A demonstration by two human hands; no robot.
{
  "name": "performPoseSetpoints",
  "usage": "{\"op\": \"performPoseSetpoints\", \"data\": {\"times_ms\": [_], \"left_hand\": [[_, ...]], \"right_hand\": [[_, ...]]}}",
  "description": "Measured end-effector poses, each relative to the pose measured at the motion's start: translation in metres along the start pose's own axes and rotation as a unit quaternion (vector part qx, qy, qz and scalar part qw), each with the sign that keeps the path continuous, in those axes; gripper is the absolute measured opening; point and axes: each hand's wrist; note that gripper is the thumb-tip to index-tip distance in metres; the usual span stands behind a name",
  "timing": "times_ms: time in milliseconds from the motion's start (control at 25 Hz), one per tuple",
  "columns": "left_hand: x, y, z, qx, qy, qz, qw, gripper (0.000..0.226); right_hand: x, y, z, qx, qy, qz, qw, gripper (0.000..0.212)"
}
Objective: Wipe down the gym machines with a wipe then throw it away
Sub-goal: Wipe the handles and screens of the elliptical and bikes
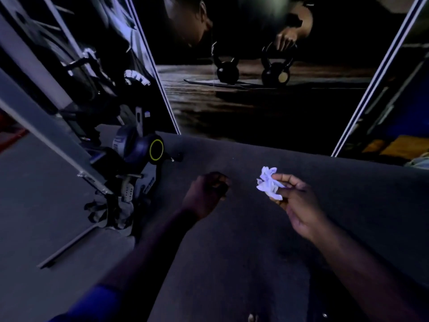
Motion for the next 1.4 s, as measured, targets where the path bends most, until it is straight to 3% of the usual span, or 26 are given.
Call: {"op": "performPoseSetpoints", "data": {"times_ms": [200,360,480,560,640,800,1000,1080,1280,1400], "left_hand": [[0.019,-0.132,-0.021,0.046,0.036,0.079,0.995,0.011],[0.039,-0.242,-0.073,0.126,0.061,0.153,0.978,0.011],[0.068,-0.306,-0.135,0.209,0.048,0.235,0.948,0.01],[0.099,-0.331,-0.18,0.261,0.021,0.298,0.918,0.011],[0.131,-0.344,-0.22,0.3,0.009,0.342,0.89,0.013],[0.222,-0.357,-0.292,0.363,-0.014,0.42,0.832,0.013],[0.329,-0.365,-0.369,0.388,-0.05,0.482,0.784,0.014],[0.365,-0.362,-0.405,0.396,-0.064,0.51,0.761,0.011],[0.448,-0.35,-0.499,0.417,-0.058,0.544,0.726,0.014],[0.499,-0.335,-0.543,0.439,-0.056,0.56,0.7,0.015]], "right_hand": [[-0.021,-0.074,0.043,-0.031,-0.065,-0.064,0.995,0.028],[-0.035,-0.105,0.083,-0.114,-0.089,-0.105,0.984,0.021],[-0.054,-0.119,0.102,-0.193,-0.03,-0.231,0.953,0.046],[-0.073,-0.115,0.112,-0.236,0.0,-0.302,0.924,0.037],[-0.095,-0.105,0.125,-0.26,0.003,-0.339,0.904,0.022],[-0.167,-0.082,0.143,-0.284,-0.036,-0.457,0.842,0.016],[-0.279,-0.062,0.169,-0.264,-0.001,-0.583,0.768,0.042],[-0.318,-0.059,0.19,-0.283,-0.042,-0.569,0.771,0.054],[-0.384,-0.035,0.273,-0.249,0.056,-0.568,0.783,0.051],[-0.425,-0.012,0.304,-0.218,0.125,-0.601,0.758,0.063]]}}
Point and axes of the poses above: each hand's wrist, its own y-axis away from the middle knuckle, its own x-axis out of the palm, z = x × y, and after that the axes turned 12 degrees about -y, right-handed
